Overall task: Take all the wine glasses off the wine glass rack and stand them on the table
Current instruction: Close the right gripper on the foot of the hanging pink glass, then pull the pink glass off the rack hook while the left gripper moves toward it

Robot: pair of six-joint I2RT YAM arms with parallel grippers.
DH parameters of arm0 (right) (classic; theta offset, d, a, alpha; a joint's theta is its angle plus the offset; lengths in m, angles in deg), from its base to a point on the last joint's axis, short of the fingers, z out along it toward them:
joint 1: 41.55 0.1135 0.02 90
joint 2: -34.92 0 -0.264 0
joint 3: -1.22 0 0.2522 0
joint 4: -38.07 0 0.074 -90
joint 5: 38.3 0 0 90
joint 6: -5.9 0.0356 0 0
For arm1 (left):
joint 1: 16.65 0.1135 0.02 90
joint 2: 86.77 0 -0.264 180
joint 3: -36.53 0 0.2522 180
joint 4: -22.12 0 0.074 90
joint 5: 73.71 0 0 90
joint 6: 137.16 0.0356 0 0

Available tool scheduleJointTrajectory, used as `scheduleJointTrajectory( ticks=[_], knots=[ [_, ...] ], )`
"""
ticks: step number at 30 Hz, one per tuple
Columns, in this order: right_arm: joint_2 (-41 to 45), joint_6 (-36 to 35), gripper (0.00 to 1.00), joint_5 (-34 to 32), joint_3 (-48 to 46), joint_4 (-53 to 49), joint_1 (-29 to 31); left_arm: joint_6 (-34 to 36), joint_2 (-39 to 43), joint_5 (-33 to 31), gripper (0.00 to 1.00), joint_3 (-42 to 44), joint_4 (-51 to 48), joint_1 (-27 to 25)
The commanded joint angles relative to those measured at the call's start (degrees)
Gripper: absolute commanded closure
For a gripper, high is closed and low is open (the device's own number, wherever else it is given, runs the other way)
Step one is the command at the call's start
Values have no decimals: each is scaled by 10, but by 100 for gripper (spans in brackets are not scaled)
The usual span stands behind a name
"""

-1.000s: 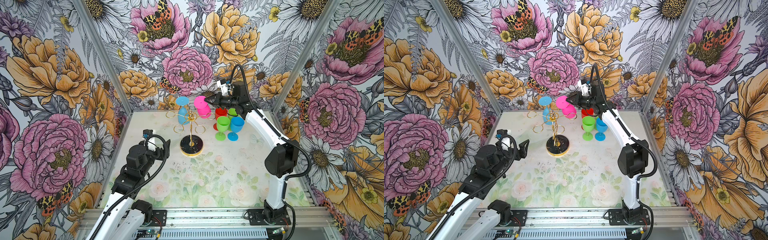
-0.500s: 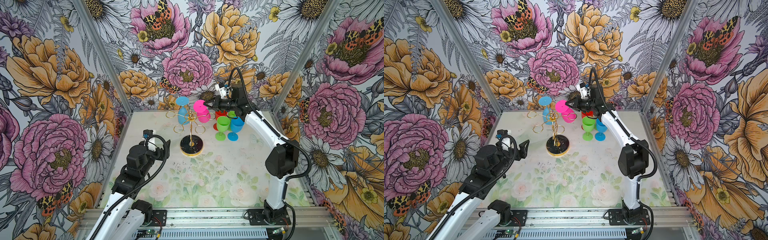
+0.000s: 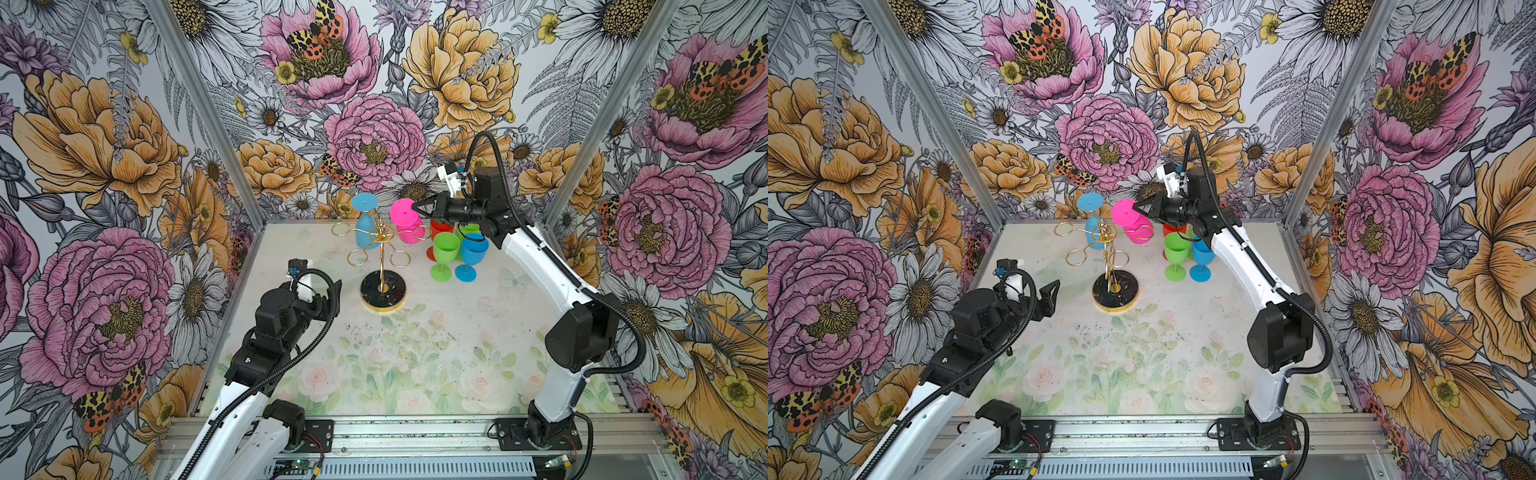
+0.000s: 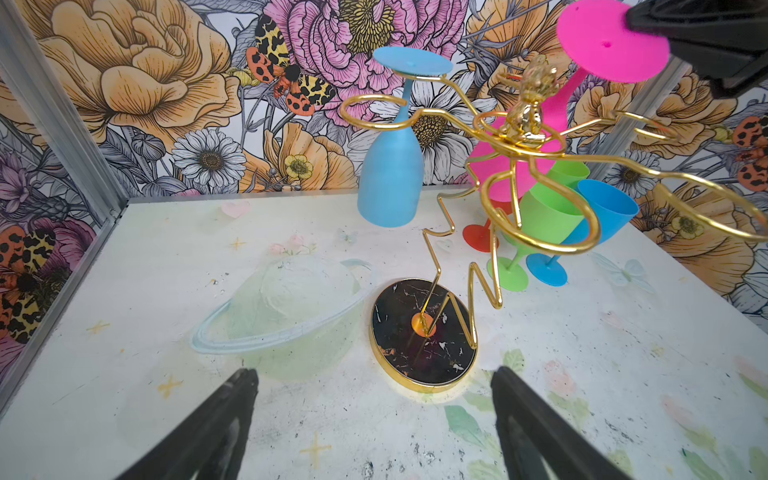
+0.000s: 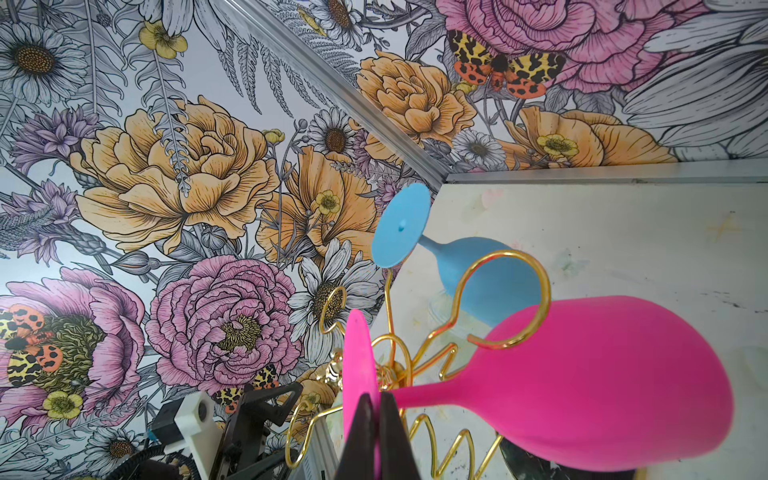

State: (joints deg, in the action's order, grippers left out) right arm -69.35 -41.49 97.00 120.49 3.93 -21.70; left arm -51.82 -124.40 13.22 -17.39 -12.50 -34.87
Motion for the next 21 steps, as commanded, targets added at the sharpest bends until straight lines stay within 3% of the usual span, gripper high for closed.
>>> scheduleJointTrajectory(
  ticks=[1, 9, 21],
  knots=[
    [31, -11, 100, -4, -16, 10, -8, -9, 5, 20, 10, -7, -1, 5],
    [74, -30, 100, -28, -43, 10, -20, -7, 2, 67, 10, -10, 0, 6],
    [195, -95, 100, -106, -131, 8, -33, -43, 0, 302, 10, 5, 53, 12]
  ],
)
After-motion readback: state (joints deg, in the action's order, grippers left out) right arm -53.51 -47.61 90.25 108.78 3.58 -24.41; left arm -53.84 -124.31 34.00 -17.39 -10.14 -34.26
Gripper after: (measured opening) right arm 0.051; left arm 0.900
